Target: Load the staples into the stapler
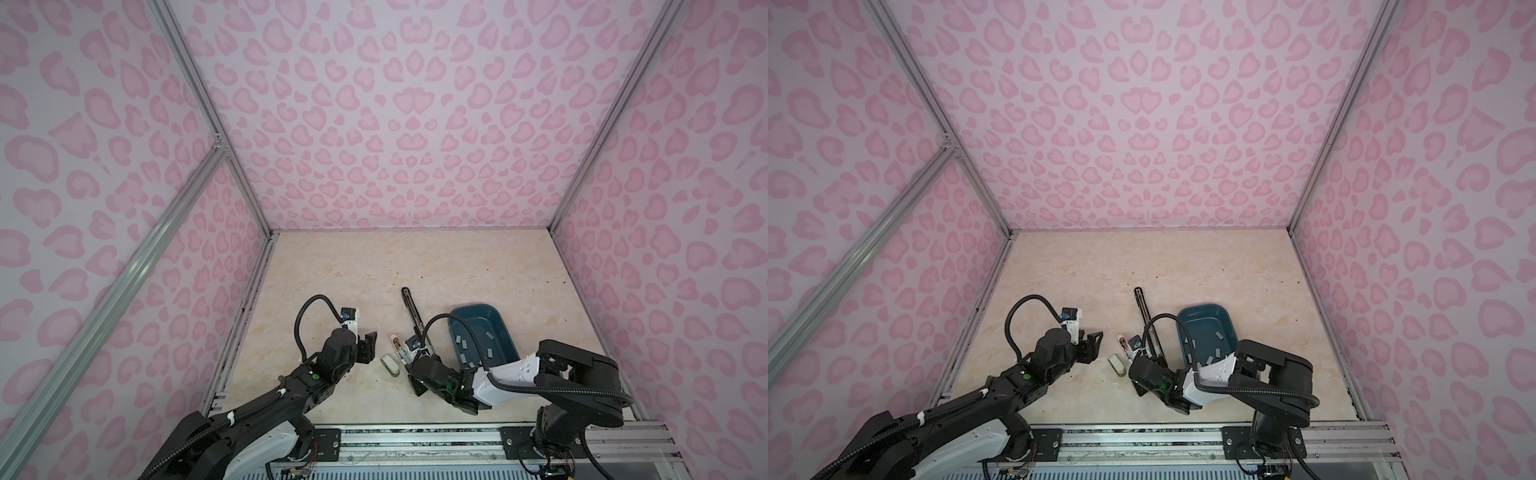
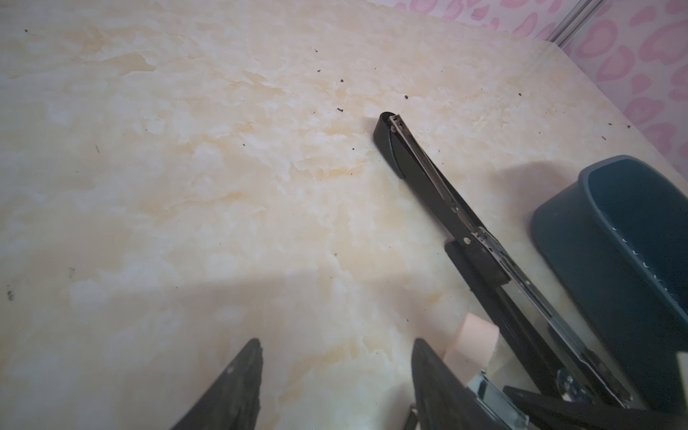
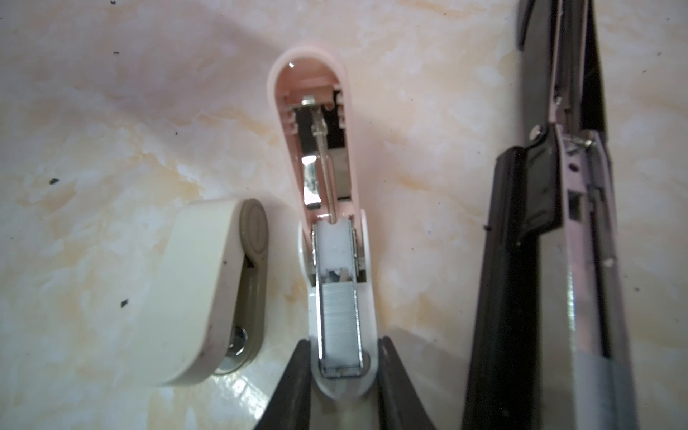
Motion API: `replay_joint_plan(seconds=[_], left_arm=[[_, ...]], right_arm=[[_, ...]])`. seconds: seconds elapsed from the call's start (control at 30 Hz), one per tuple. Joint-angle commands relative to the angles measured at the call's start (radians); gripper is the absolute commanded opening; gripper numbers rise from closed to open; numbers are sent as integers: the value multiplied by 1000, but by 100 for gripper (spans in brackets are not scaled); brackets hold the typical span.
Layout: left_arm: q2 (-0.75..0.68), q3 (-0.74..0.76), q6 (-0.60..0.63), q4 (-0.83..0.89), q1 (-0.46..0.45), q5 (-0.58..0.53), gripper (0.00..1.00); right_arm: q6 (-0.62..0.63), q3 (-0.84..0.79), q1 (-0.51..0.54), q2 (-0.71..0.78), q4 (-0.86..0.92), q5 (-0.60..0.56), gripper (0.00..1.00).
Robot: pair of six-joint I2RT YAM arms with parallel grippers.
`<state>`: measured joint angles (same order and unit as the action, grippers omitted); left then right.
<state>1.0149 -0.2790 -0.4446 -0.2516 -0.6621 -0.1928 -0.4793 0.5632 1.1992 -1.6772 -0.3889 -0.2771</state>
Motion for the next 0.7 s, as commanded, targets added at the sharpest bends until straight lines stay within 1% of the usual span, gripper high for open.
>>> replay_joint_plan(seconds=[0.0, 0.23, 0.4, 0.57, 0.67], left_arm=[[24, -17, 4, -62, 1, -18, 65], [95, -36, 21, -103, 0, 11, 66], [146, -49, 44, -129, 0, 11, 65], [208, -59, 52, -181, 1, 73, 64], [252, -68, 59, -203, 0, 93, 64]], right_arm=[[-16, -8, 4, -4, 50, 1, 23], [-33, -23, 14, -4, 41, -7, 22], [-34, -18, 16, -15, 36, -4, 21], [-26, -7, 16, -18, 42, 3, 21], [-25, -5, 16, -24, 38, 4, 21]])
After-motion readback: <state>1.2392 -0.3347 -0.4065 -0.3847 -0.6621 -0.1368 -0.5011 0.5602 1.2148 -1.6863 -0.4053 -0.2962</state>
